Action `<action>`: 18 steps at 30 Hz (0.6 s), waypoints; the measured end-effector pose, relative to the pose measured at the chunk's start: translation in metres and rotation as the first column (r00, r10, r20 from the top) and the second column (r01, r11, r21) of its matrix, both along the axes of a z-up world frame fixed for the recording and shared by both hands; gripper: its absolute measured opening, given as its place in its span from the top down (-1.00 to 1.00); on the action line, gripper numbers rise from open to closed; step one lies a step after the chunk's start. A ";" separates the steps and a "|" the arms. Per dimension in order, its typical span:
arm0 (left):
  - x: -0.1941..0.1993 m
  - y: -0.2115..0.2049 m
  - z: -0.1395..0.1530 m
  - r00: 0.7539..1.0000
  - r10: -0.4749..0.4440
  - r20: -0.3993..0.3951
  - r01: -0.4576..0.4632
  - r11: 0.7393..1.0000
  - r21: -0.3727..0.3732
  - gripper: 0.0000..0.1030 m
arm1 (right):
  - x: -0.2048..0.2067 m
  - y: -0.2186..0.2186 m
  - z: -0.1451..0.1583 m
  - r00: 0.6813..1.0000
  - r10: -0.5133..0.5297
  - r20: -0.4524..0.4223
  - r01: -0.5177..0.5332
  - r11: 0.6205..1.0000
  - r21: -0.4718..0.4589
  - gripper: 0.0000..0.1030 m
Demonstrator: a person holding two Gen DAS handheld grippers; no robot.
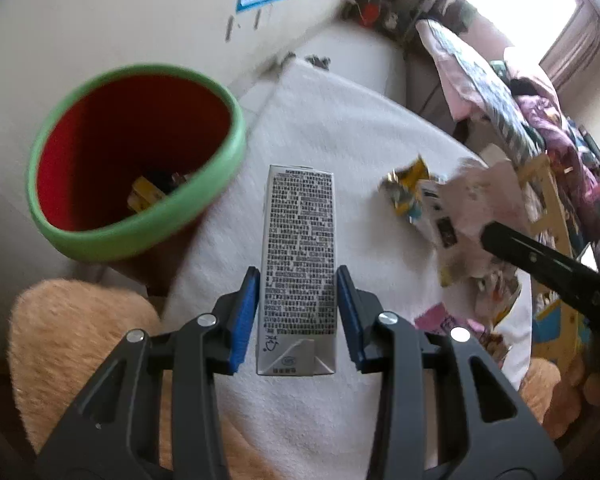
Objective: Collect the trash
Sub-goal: 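Lift the carton with the left tool while the right tool grasps the pink-white paper box, then carry both items over the red bucket and open both tools to drop them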
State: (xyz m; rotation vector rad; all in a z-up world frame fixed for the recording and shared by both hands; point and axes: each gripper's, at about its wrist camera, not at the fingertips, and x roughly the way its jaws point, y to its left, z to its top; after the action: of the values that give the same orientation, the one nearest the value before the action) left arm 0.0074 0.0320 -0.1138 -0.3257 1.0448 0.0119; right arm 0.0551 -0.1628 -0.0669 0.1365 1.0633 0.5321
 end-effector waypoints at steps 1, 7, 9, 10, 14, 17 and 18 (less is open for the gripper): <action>0.000 0.003 0.005 1.000 0.011 0.014 -0.011 1.000 0.004 0.28 | -0.001 0.000 0.004 1.000 0.001 0.011 -0.001 1.000 0.002 0.56; -0.003 0.021 0.033 0.995 0.057 0.082 -0.059 0.998 0.020 0.28 | -0.007 0.006 0.026 0.997 0.018 0.080 -0.017 1.000 -0.010 0.56; -0.003 0.024 0.039 0.993 0.064 0.099 -0.067 0.997 0.028 0.28 | -0.009 0.006 0.029 0.996 0.023 0.091 -0.022 1.000 -0.013 0.56; -0.003 0.026 0.043 0.991 0.068 0.111 -0.072 0.997 0.034 0.28 | -0.010 0.007 0.031 0.995 0.026 0.095 -0.025 1.000 -0.015 0.55; -0.005 0.036 0.052 0.987 0.083 0.138 -0.091 0.995 0.051 0.28 | -0.011 0.010 0.032 0.994 0.037 0.106 -0.035 0.999 -0.020 0.55; -0.004 0.043 0.056 0.984 0.100 0.148 -0.109 0.992 0.059 0.28 | -0.012 0.014 0.033 0.993 0.046 0.111 -0.043 0.999 -0.028 0.55; -0.004 0.046 0.056 0.983 0.106 0.151 -0.116 0.991 0.063 0.28 | -0.012 0.015 0.033 0.993 0.050 0.111 -0.046 0.998 -0.031 0.55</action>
State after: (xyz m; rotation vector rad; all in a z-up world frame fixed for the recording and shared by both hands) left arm 0.0034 0.0780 -0.0576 -0.3145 0.8770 0.1240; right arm 0.0431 -0.1475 -0.0338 0.0559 0.9663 0.5616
